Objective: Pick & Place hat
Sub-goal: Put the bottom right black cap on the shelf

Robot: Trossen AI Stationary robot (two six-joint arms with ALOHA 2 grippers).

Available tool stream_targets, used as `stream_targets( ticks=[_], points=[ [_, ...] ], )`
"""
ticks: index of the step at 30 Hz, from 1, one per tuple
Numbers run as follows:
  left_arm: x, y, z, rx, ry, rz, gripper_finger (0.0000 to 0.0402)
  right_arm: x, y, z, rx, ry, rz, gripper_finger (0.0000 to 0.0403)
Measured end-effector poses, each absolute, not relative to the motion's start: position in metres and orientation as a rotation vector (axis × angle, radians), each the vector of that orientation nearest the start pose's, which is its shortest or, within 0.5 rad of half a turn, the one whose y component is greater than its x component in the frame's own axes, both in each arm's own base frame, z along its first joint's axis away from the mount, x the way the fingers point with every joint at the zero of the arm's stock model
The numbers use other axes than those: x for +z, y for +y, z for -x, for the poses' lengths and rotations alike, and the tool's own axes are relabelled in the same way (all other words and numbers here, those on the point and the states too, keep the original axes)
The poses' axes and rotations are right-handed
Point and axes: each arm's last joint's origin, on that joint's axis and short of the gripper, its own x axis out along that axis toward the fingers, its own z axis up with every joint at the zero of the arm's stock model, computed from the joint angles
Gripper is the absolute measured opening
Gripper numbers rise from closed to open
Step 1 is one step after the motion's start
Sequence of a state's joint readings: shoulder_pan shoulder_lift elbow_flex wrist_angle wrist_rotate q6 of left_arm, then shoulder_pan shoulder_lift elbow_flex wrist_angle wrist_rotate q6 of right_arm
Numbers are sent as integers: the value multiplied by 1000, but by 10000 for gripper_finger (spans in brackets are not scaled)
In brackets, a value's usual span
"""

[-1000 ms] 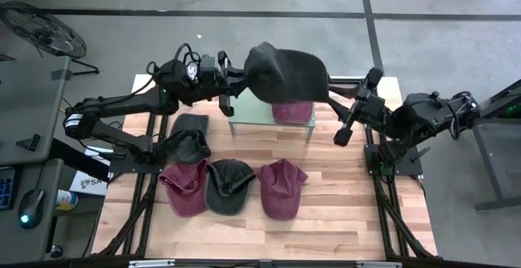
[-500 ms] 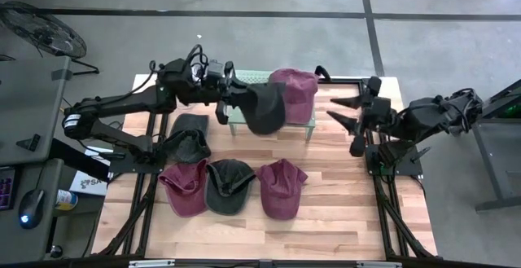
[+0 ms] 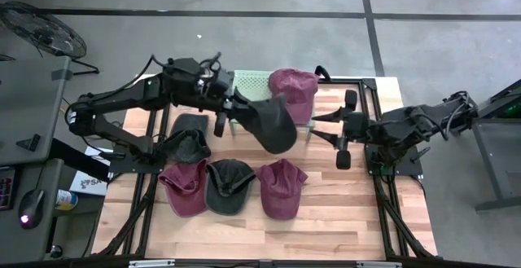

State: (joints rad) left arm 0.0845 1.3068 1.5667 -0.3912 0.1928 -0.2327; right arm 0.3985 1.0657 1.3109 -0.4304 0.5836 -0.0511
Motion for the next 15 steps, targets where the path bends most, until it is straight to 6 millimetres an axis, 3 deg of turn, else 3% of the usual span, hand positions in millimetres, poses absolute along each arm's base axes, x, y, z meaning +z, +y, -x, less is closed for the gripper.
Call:
stream_targets(
  ticks=[15],
  points=[
    [449,-26,-295,12,215,247,27,437,70,-195,-15,157,115,142]
  ],
)
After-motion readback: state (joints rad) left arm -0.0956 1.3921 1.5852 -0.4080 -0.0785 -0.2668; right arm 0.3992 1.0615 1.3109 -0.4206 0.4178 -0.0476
